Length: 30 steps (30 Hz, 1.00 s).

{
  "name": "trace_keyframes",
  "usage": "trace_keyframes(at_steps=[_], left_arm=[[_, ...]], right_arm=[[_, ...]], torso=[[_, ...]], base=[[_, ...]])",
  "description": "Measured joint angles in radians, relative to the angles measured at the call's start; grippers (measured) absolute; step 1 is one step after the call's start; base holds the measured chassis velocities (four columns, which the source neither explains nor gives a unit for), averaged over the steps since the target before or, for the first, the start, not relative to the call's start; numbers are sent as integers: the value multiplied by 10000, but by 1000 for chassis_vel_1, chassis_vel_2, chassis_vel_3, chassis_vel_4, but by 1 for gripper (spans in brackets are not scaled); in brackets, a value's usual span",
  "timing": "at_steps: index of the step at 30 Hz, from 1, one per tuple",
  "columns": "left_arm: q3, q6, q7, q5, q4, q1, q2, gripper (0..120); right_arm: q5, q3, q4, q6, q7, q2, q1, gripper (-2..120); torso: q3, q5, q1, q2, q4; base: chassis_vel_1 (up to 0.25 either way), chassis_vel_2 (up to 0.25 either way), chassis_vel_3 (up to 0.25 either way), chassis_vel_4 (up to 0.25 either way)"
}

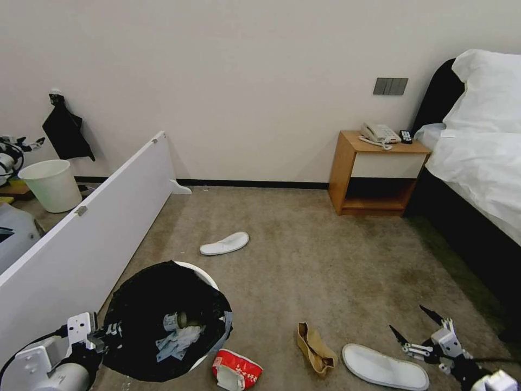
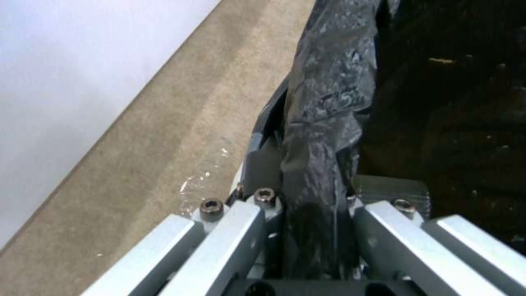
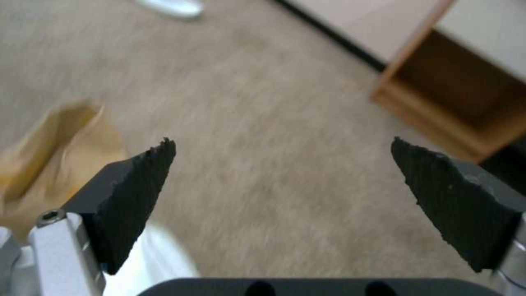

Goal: Pick up the trash bin, then pick up the garbage from the floor and place it into the trash bin.

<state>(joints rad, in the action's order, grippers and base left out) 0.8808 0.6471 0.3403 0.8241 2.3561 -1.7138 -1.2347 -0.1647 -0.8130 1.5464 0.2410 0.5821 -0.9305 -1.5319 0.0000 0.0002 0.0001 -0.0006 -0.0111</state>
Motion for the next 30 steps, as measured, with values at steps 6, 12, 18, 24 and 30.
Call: trace_keyframes(at_steps=[6,12,18,24,30], left_arm=[[70,4,38,-131,99,-122,-100,3],[41,17,134,-282,231,-90,-245,3],[-83,69,172,-409,340,-81,-320,3],[-117,99,191,-476,433,-110,-341,3],[-114,104,194,-509,497,-173,-415,3]], right_arm=[[595,704,-1315,150,1022,416,1005,100],[874,1527,-1923,81,1331,379,1770,100],[1115,2081,-2476,63,1578,128,2292,100],[1407,2575,-3097,96,1685,-98,2855,100],[1803,2930,-3610,106,1707,-264,3256,100]], torso=[[0,0,0,0,-3],[0,-3,0,0,-3],[0,-3,0,0,-2],[0,-4,0,0,-1],[0,-4,0,0,-3]], base=[[0,0,0,0],[0,0,0,0],[0,0,0,0],[0,0,0,0],[0,0,0,0]])
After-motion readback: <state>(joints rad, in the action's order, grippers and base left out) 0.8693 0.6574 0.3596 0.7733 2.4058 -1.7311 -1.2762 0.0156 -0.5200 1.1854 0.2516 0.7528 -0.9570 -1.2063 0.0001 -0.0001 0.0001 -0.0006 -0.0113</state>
